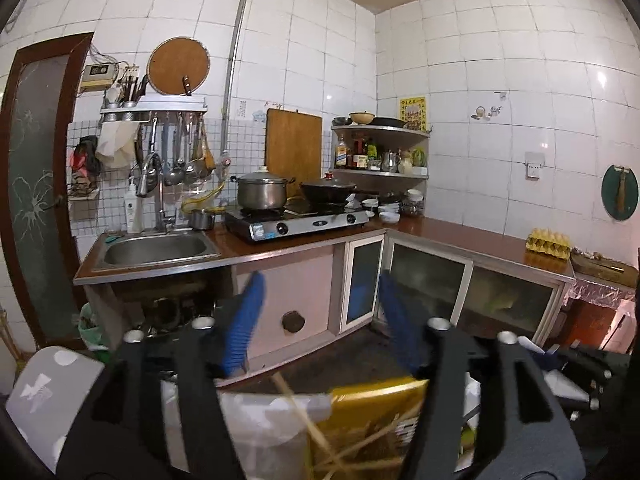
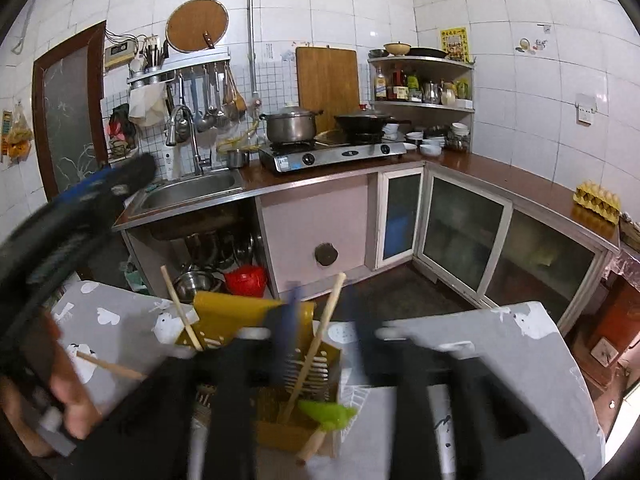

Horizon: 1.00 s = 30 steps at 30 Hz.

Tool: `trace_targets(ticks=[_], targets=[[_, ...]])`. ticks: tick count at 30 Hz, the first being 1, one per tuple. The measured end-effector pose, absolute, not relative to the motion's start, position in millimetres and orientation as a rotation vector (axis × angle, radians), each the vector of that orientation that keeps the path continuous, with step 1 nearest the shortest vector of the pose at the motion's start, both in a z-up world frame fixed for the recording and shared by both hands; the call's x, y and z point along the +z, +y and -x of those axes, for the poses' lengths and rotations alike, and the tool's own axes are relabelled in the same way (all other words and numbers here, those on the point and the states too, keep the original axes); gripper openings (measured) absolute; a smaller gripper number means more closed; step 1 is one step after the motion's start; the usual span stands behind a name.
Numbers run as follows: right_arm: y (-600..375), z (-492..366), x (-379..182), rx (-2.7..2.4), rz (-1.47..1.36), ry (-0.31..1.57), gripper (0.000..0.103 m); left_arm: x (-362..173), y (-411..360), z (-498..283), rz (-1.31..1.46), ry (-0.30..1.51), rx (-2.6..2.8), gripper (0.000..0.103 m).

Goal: Organize utensils

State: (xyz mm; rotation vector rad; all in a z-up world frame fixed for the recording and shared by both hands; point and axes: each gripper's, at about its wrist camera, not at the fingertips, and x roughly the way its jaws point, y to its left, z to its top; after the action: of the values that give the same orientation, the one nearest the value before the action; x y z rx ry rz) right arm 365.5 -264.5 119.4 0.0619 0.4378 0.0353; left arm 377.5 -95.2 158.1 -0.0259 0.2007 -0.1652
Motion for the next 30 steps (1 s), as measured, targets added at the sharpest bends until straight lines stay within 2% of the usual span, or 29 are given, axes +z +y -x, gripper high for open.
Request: trace_targets(ticks=[1, 4, 6, 8, 15, 23, 30], targets=[[-266, -358, 122, 0.022, -0.054, 0.429, 0.059, 161, -88, -369, 0.028, 0.203, -0.164, 0.067], [-270, -335, 126, -0.002, -0.055, 0.426, 0.062, 170, -60, -338, 0.029, 0.202, -0.145, 0.083], [-273, -317, 127, -0.016, -0.062, 0.421, 0.073, 173, -43, -320, 0.04, 0.209, -0.139, 0.093], [-271, -296, 126, -0.03, -0.058, 0.416, 0.077, 173, -23, -298, 0.055, 0.22, -0.13, 0.098], [-252, -246, 93, -0.051, -0.025, 0.472, 0.085, 142, 19, -256, 0.057, 0.322, -0.123, 0.098], [-220, -218, 13, -0.063, -0.018, 0.658, 0.086, 66, 44, -242, 0.01, 0.492, -0.077, 0.098], [-195, -199, -34, -0.072, -0.01, 0.776, 0.085, 16, 53, -235, -0.014, 0.606, -0.069, 0.098]])
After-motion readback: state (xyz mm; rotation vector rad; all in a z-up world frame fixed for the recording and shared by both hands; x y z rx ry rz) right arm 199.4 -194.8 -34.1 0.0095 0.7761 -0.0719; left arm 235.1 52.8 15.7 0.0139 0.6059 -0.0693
